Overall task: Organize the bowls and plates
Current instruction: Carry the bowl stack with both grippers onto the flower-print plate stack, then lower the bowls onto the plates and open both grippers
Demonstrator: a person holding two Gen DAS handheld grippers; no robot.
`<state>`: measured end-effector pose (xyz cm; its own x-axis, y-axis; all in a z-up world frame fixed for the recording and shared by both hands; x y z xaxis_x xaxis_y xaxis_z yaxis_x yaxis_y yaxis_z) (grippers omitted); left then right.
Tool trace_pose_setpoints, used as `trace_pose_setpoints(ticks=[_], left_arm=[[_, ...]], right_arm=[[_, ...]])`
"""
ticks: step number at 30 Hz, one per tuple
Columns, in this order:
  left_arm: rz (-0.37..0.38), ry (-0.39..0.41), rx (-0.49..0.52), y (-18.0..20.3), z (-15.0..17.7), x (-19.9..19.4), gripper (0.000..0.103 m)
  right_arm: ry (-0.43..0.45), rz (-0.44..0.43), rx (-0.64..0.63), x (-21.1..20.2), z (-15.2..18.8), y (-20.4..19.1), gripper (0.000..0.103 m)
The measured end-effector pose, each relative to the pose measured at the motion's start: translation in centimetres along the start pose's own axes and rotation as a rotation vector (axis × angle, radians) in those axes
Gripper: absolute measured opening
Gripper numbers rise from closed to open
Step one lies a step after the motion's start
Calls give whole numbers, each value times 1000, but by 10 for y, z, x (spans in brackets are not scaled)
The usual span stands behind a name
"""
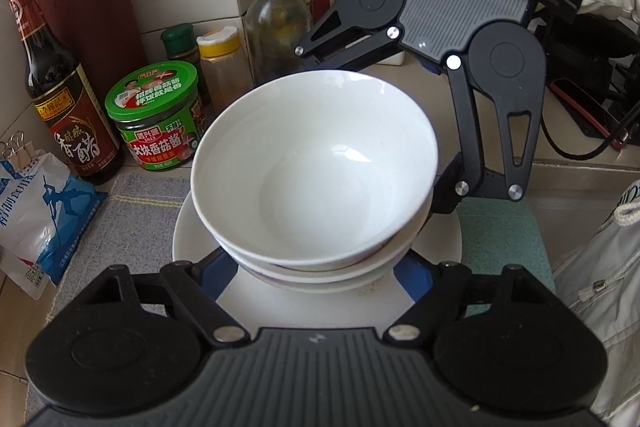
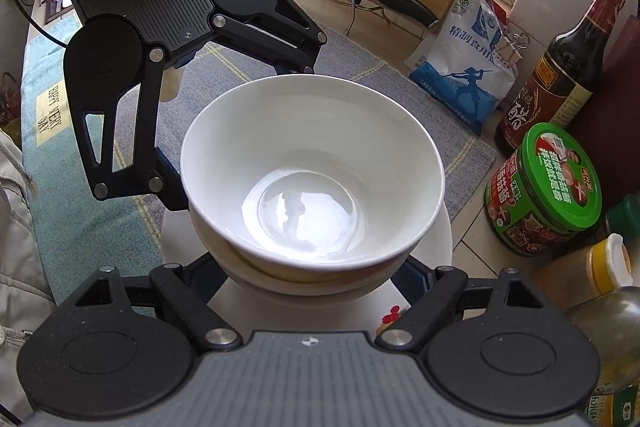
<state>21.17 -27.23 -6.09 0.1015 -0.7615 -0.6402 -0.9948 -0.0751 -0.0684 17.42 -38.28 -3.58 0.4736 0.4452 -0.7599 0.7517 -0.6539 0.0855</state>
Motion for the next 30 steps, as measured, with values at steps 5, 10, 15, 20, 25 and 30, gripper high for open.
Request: trace_pose_setpoints(ticks=[5,10,15,20,25,30], left_arm=[[0,2,-7,-2,-1,1,84],[-1,6,-23,-3,0,1,84],[-19,11,-7,0,1,-1,85],[-78,32,22,2,1,-5,96],[-149,67,-19,1,7,-19,97],[-247,156,-36,12,9,-48,98]], right_arm=[[4,-1,14,1,0,4,90],[11,-2,28,1,1,6,91],[21,2,14,2,0,4,98],[36,6,17,-1,-4,5,103],[42,13,19,-5,-1,3,103],[32,69,25,-13,-2,-3,103]])
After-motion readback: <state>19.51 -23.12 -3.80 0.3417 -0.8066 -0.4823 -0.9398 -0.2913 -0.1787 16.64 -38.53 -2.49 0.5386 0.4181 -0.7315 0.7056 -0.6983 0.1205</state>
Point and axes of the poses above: each gripper's, at about its wrist camera, not at the fingertips, and x roughly the way its jaws point, y to its right, z to its underside, the point moved 4 cm from there along x, roughly the way its jaws point, and after that the axes turned 8 degrees about y, right-handed, at the moved point
